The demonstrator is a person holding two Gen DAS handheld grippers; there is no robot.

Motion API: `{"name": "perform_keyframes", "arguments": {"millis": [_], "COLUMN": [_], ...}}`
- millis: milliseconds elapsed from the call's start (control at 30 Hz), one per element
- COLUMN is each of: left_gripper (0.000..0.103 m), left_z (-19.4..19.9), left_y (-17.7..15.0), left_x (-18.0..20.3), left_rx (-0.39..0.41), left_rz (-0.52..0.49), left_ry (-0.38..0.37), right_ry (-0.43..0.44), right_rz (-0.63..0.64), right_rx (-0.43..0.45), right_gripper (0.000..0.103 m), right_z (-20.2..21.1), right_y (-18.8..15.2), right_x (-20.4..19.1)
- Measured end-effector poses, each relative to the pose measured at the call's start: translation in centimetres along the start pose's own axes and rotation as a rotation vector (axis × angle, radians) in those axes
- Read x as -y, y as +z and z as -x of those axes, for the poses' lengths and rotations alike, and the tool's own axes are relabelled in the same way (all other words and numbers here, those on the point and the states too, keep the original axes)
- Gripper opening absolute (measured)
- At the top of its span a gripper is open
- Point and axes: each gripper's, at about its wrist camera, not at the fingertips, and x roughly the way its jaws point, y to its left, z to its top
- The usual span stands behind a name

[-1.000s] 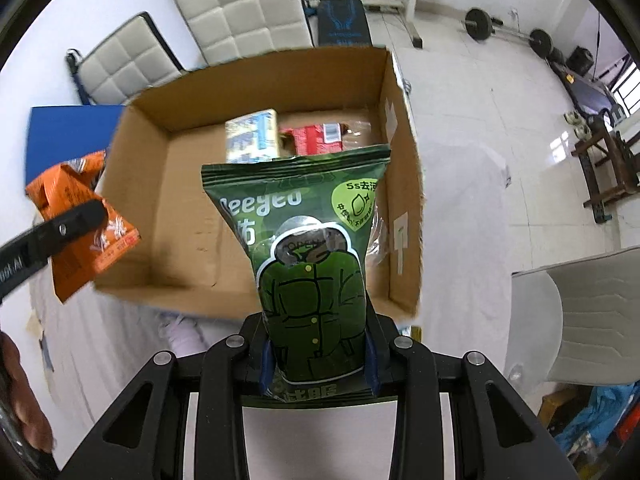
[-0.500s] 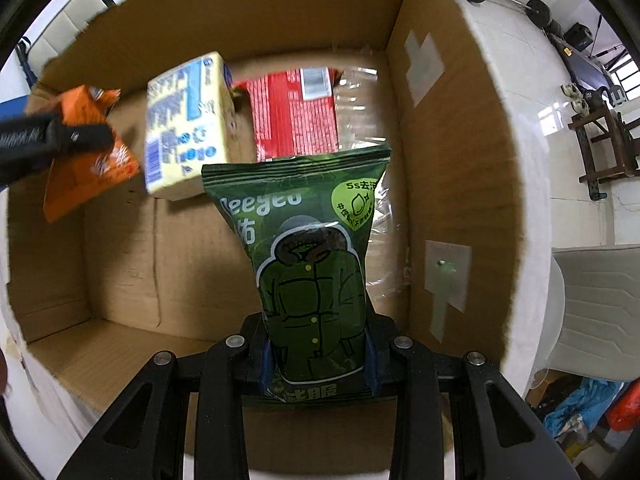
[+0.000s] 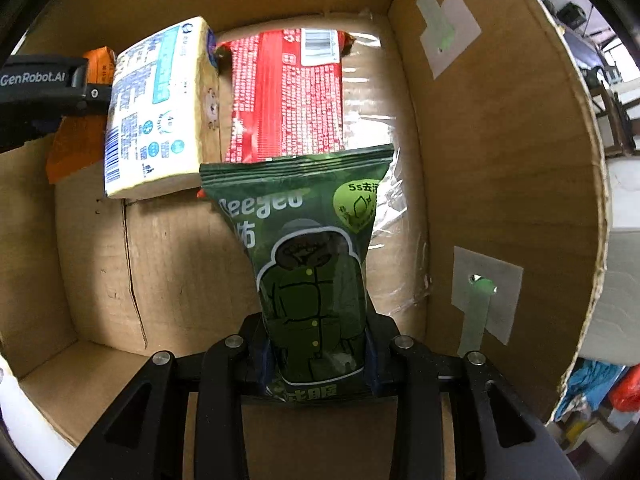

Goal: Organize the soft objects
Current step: 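Open both tools to drop the bags into the box and withdraw, then grasp the lilac cloth with the left tool while the right tool grasps the blue milk tube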

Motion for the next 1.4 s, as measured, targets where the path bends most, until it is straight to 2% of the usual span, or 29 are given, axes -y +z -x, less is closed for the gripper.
{"name": "perform_keyframes", "arguments": {"millis": [33,100,167,267,333,400,500,533,600,667,733,867,1100,1400], "left_gripper": [0.039,0.039,0.040,0.045,0.048,0.052,0.062,0.067,0.078,0.090,0.092,0.092,0.092,0.092], "left_z": [0.1,0.5,1.1,2.8,4.3,5.8,8.1,8.7,9.8,10.6,11.5,13.5,17.6,22.5], "left_y": [-0.1,-0.1,-0.1,-0.5,-0.9,-1.6,-3.3,-4.0,-5.8,-7.2,-8.9,-12.1,-17.4,-21.9], "left_x": [-0.2,-0.9,-1.4,-1.8,-2.3,-2.4,-2.5,-2.6,-2.6,-2.9,-3.0,-3.3,-3.1,-1.6], "left_rx": [-0.006,-0.023,-0.030,-0.025,-0.007,0.021,0.066,0.078,0.099,0.116,0.141,0.212,0.338,0.458], "left_rz": [0.010,0.032,0.037,0.031,0.037,0.038,0.029,0.031,0.034,0.048,0.056,0.068,0.082,0.096], "left_ry": [-0.002,0.001,-0.007,0.003,-0.023,-0.039,-0.058,-0.072,-0.094,-0.112,-0.098,-0.078,-0.028,0.013], "right_ry": [0.003,0.009,0.014,0.020,0.025,0.034,0.029,0.025,0.022,0.028,0.025,-0.005,0.006,0.021], "right_rz": [-0.007,-0.009,-0.007,-0.002,-0.002,0.002,0.011,0.016,0.018,0.019,0.023,0.036,0.047,0.069], "right_rx": [-0.006,-0.007,0.009,0.033,0.059,0.085,0.127,0.141,0.163,0.185,0.209,0.274,0.364,0.467], "right_gripper": [0.038,0.052,0.060,0.064,0.070,0.079,0.087,0.089,0.102,0.103,0.103,0.103,0.103,0.103], "right_z": [-0.1,0.1,0.8,2.6,3.7,4.9,6.7,7.4,8.3,9.5,10.7,13.2,16.8,22.3], "right_y": [0.0,0.1,-0.2,-0.4,-0.8,-1.5,-2.2,-2.5,-3.2,-3.8,-4.3,-6.3,-9.8,-15.1], "right_x": [0.1,0.3,0.3,-0.2,-0.3,-0.2,-0.5,-0.7,-1.0,-1.5,-1.6,-2.3,-2.0,-1.3]}}
